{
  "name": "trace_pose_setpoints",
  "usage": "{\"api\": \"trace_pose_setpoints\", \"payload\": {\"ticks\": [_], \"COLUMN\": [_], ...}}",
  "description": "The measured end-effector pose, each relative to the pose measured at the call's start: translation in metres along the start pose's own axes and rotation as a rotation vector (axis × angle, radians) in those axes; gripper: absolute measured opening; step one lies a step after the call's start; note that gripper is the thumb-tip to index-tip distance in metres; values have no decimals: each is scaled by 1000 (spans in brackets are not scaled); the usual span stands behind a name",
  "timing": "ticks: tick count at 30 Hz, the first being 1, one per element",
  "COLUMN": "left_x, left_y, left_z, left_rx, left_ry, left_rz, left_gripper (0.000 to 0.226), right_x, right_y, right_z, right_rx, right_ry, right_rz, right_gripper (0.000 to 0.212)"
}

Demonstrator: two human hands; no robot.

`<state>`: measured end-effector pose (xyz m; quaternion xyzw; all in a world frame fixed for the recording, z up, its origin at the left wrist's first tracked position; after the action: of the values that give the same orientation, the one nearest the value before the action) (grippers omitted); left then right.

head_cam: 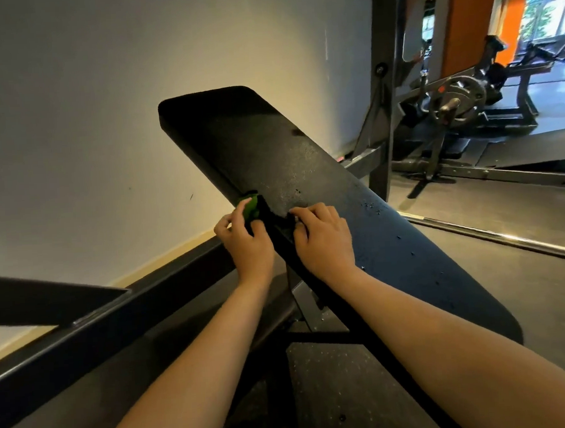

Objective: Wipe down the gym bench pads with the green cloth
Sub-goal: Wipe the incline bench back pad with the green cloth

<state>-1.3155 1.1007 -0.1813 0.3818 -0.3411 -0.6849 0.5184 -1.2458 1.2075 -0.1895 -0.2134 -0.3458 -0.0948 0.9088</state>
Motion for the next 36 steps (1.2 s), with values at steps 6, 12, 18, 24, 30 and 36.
{"api": "trace_pose_setpoints", "payload": {"ticks": [6, 12, 18, 24, 30, 36], "left_x": [-20, -37, -47, -63, -64, -57], "left_y": [-10, -11, 10, 8, 8, 16], "left_z": [-29, -82, -65, -67, -103, -111], "left_rx": [-23, -30, 71, 77, 50, -3], "left_ry": [35, 58, 252, 268, 125, 25], "left_rz": [60, 205, 125, 216, 444, 568], "left_gripper": [29, 36, 22, 22, 19, 25], "right_x": [4, 9, 10, 15, 16, 26], "right_y": [13, 27, 33, 48, 59, 68], "right_z": [-2, 1, -6, -6, -4, 13], "right_rx": [48, 118, 170, 221, 224, 223], "right_ry": [-55, -103, -134, -216, -319, -553], "right_rz": [74, 118, 131, 198, 370, 582], "right_gripper": [35, 36, 37, 40, 41, 40]}}
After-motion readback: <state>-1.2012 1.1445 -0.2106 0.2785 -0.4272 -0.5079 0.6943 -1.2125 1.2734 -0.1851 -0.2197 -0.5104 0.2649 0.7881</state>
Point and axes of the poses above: each hand's wrist, its own z-axis towards the middle knuckle, its own x-axis out of the back of the hand, y = z × x, the point moved 1 cm from there along z, towards the middle knuckle, and after that the axes turned 11 degrees about -z, right-handed, at the moved point
